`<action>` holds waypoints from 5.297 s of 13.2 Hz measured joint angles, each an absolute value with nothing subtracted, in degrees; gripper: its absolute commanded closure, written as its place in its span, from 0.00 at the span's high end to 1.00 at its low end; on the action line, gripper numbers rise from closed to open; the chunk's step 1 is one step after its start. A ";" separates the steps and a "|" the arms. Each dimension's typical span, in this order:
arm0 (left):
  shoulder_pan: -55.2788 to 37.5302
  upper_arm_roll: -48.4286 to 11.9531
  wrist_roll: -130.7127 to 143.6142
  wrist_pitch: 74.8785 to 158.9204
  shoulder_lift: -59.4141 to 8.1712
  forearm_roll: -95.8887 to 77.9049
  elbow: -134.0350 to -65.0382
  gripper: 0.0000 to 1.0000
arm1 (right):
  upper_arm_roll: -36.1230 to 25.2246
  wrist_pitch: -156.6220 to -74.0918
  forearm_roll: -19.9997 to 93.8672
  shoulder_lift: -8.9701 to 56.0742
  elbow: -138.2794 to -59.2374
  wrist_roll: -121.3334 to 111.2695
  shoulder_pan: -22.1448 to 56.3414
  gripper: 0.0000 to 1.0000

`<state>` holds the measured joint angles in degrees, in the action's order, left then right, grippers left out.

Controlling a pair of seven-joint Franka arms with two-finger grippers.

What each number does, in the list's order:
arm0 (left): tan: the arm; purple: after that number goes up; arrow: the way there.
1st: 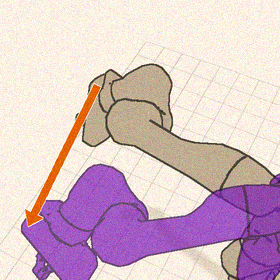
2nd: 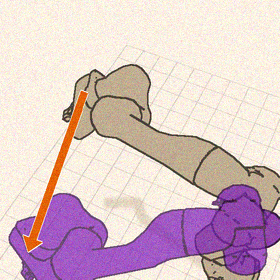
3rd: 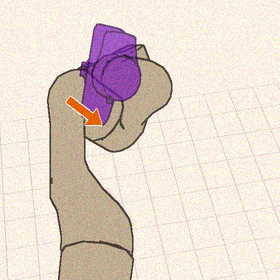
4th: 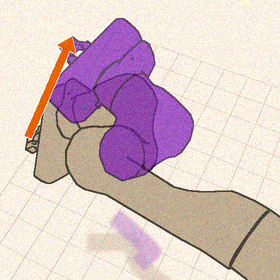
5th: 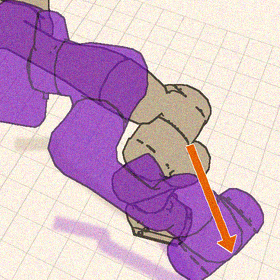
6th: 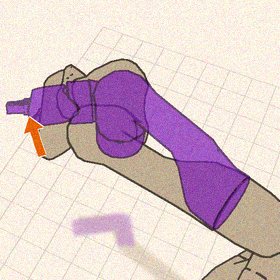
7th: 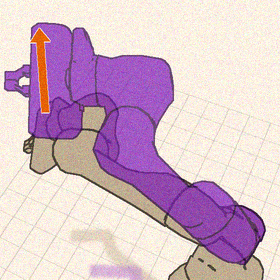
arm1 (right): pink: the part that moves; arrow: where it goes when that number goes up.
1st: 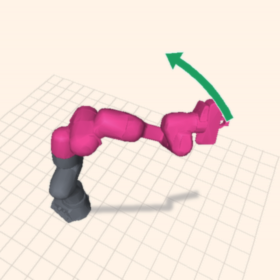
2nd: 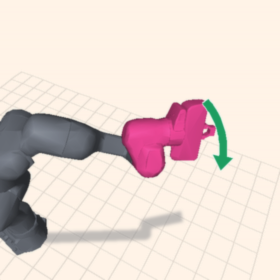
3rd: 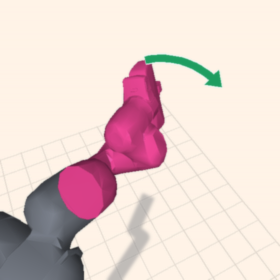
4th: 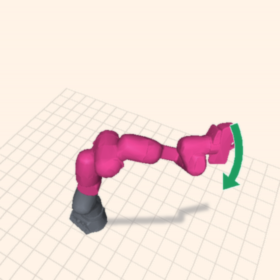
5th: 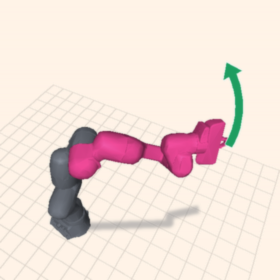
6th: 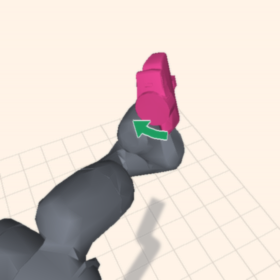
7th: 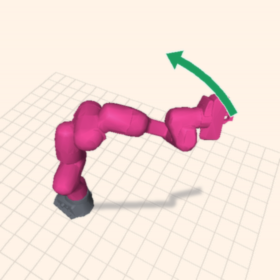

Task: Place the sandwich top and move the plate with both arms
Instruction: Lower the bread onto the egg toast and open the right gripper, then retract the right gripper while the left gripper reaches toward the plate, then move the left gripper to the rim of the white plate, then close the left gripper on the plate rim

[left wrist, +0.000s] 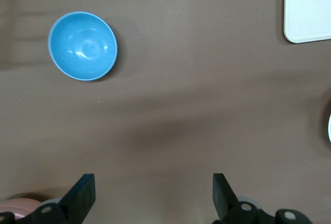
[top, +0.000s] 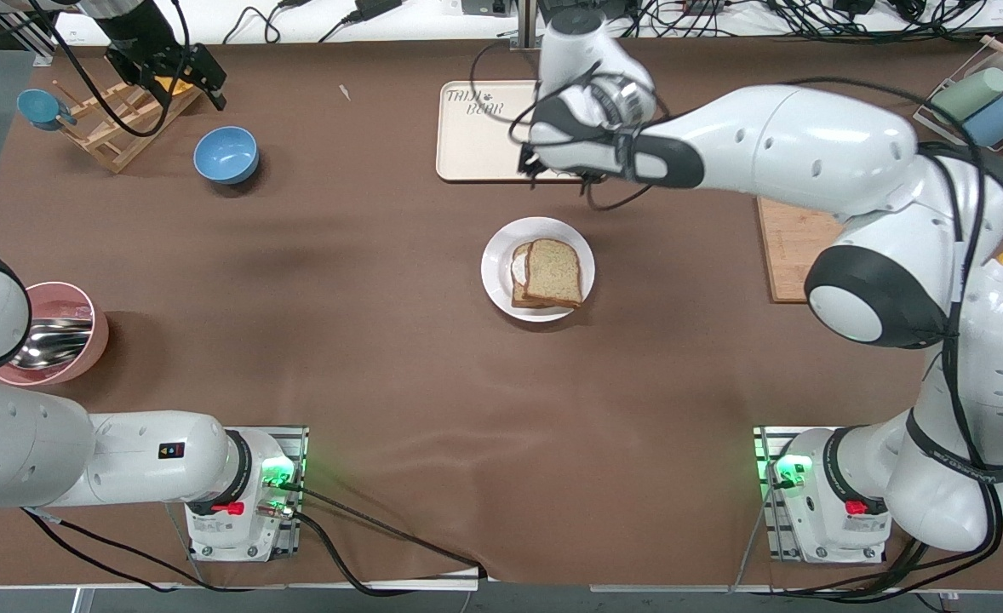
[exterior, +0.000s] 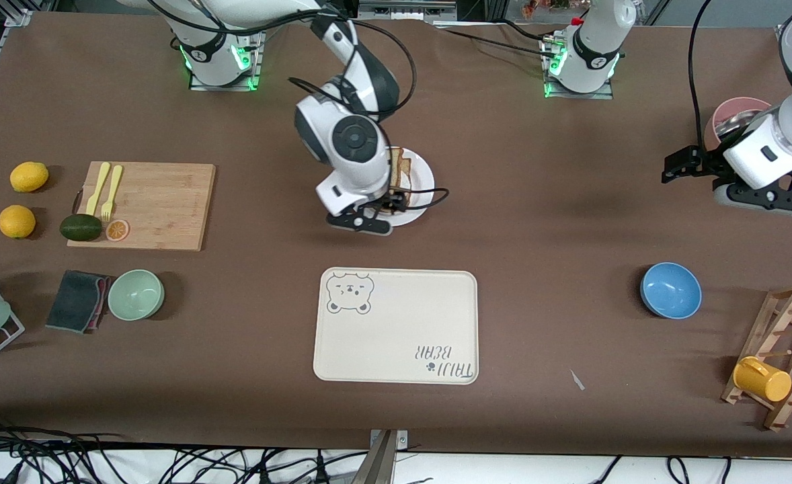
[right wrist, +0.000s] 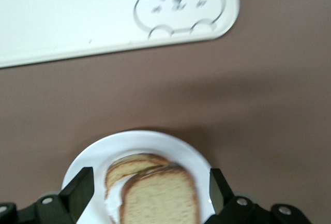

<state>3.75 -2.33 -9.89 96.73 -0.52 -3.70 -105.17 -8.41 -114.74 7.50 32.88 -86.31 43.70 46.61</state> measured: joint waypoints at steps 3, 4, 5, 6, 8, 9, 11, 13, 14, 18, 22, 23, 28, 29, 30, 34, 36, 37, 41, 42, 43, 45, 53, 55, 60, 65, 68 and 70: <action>3.51 -3.00 -10.44 96.84 -3.19 -8.09 -105.28 1.00 | -16.03 -109.89 7.58 29.26 -86.22 33.30 46.46 0.99; 3.38 -3.09 -10.49 96.97 -4.09 -10.12 -105.28 1.00 | -18.47 -108.82 7.63 28.35 -86.20 30.00 46.41 0.99; 3.29 -3.16 -10.54 97.37 -4.95 -11.92 -105.27 1.00 | -20.79 -107.83 7.66 27.48 -86.20 26.60 46.37 0.99; 3.26 -3.18 -10.56 97.77 -5.62 -14.57 -105.27 1.00 | -23.04 -106.66 7.67 26.77 -86.19 23.34 46.34 0.99; 3.62 -3.13 -10.56 97.95 -6.48 -21.53 -105.27 1.00 | -27.38 -104.30 7.80 25.25 -86.18 16.72 46.24 0.99; 3.74 -3.13 -10.57 97.94 -6.79 -23.64 -105.28 1.00 | -29.43 -102.83 8.41 24.42 -86.18 13.31 46.21 0.99; 3.60 -3.54 -10.66 97.93 -7.87 -27.71 -105.30 1.00 | -33.97 -99.75 11.50 23.29 -86.18 6.81 46.18 0.99; 3.24 -5.68 -10.71 97.90 -9.82 -33.21 -105.48 1.00 | -38.69 -96.68 14.01 22.68 -86.19 0.95 46.12 1.00; 2.86 -6.79 -11.20 97.99 -11.33 -35.28 -105.59 1.00 | -40.94 -95.46 14.54 22.56 -86.21 -1.93 46.09 1.00; 2.37 -8.30 -26.95 100.49 -19.08 -42.66 -105.87 1.00 | -43.66 -92.05 15.21 19.82 -86.24 -7.39 44.01 1.00; 2.06 -11.22 -30.83 100.79 -26.98 -52.88 -105.94 1.00 | -31.15 -91.42 13.39 14.44 -86.16 -9.46 29.32 1.00; 1.77 -11.52 -31.44 100.90 -28.83 -54.87 -105.91 1.00 | -26.40 -91.55 11.19 12.93 -86.15 -9.57 24.22 1.00; -3.51 -11.94 -32.33 102.28 -33.98 -61.95 -105.93 0.99 | -13.44 -91.15 1.93 6.68 -86.63 -9.79 10.92 1.00; -4.46 -12.05 -33.14 103.36 -34.77 -63.20 -105.96 0.99 | -10.74 -90.82 1.34 5.63 -87.60 -9.77 8.52 1.00; -5.19 -12.12 -35.36 104.21 -35.52 -65.21 -106.13 0.99 | -8.28 -90.73 1.15 4.53 -89.02 -9.63 6.43 1.00; -6.89 -12.95 -49.49 108.98 -36.66 -74.21 -111.77 0.99 | -4.69 -92.04 0.90 -0.06 -94.96 -7.11 3.56 1.00; -7.00 -13.09 -56.16 109.62 -36.74 -77.99 -115.05 1.00 | -3.55 -93.39 0.90 -1.11 -95.94 -6.70 2.44 1.00; -7.03 -13.09 -59.23 109.93 -36.91 -80.06 -116.32 1.00 | -2.71 -93.62 0.90 -1.27 -96.13 -6.68 1.52 1.00; -9.41 -13.24 -66.43 110.54 -38.65 -87.20 -118.40 1.00 | -1.96 -93.90 0.90 -1.26 -96.49 -6.65 0.71 1.00; -9.56 -13.24 -65.90 110.57 -38.66 -87.20 -118.38 1.00 | -1.93 -93.95 0.90 -1.26 -96.56 -6.64 0.71 1.00; -9.51 -13.22 -65.17 110.57 -38.64 -87.21 -118.29 1.00 | -1.92 -93.95 0.90 -1.26 -96.62 -6.63 0.71 1.00; -9.50 -13.18 -63.10 110.59 -38.30 -86.71 -118.02 1.00 | -1.92 -93.93 0.90 -1.26 -96.72 -6.61 0.67 1.00; -10.73 -13.50 -58.22 119.36 -33.43 -81.31 -118.45 1.00 | -1.92 -93.92 0.91 -1.17 -96.86 -6.59 0.61 1.00; -12.89 -13.60 -59.33 123.08 -33.44 -81.31 -119.17 0.99 | -1.91 -93.92 0.91 -1.17 -96.87 -6.58 0.60 1.00; -15.27 -13.63 -59.67 126.23 -33.48 -81.31 -119.65 0.82 | -1.91 -93.91 0.91 -1.16 -96.90 -6.54 0.58 1.00; -15.47 -13.62 -59.99 127.07 -34.17 -81.31 -119.96 0.60 | -1.91 -93.91 0.91 -1.10 -97.05 -6.52 0.44 1.00; -16.39 -13.63 -60.06 128.22 -34.32 -81.31 -119.97 0.57 | -1.91 -93.91 0.91 -1.09 -97.08 -6.52 0.38 1.00; -16.85 -13.63 -60.22 128.96 -34.52 -81.31 -120.00 0.57 | -1.91 -93.91 0.91 -1.09 -97.08 -6.51 0.37 1.00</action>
